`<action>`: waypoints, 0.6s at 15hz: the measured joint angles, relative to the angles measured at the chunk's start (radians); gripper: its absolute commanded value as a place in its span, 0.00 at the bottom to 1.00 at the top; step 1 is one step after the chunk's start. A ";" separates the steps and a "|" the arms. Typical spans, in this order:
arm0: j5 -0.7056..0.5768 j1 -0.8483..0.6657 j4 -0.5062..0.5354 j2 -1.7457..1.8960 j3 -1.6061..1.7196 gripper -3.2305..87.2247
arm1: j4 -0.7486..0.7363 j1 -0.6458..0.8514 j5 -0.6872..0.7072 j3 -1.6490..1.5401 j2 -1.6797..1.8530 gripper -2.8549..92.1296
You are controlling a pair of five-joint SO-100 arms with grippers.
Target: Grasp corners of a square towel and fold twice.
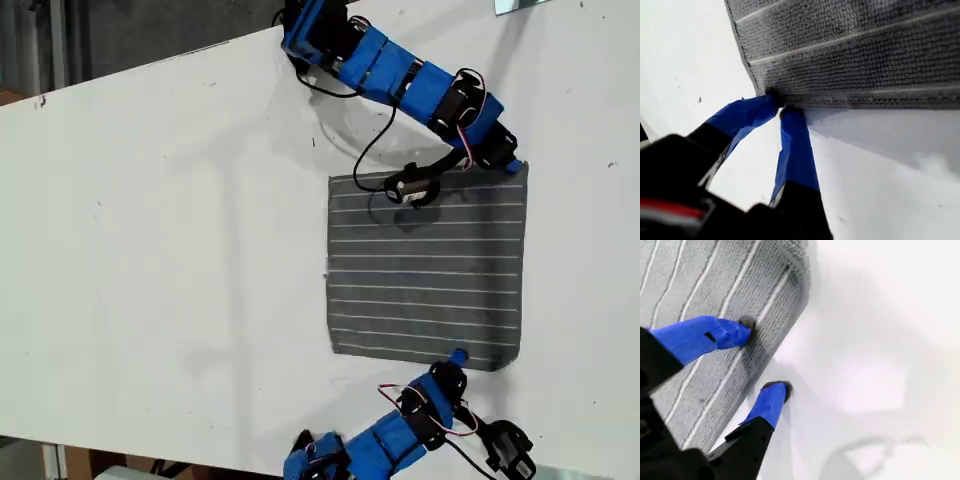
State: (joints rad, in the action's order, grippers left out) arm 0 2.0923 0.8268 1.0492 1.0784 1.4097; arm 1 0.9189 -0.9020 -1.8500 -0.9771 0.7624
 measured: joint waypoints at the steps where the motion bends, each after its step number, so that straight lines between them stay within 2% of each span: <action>1: 0.005 0.006 -0.014 -0.021 -0.020 0.28 | 0.000 0.000 0.000 0.002 -0.005 0.03; 2: 0.005 0.012 -0.020 -0.049 -0.052 0.28 | -0.011 0.000 0.000 0.008 -0.012 0.03; 4: -0.005 0.012 -0.020 -0.126 -0.169 0.28 | -0.025 0.000 0.000 0.015 -0.015 0.25; 7: -0.049 0.011 0.086 -0.190 -0.325 0.28 | -0.021 0.000 0.034 0.029 -0.018 0.28; 9: -0.066 0.011 0.097 -0.198 -0.339 0.28 | 0.005 0.002 0.035 0.029 -0.018 0.30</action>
State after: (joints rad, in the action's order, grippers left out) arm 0 2.0264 0.8376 1.1459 0.8805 1.0707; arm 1 0.9235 -0.9004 -1.8147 -0.9480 0.7440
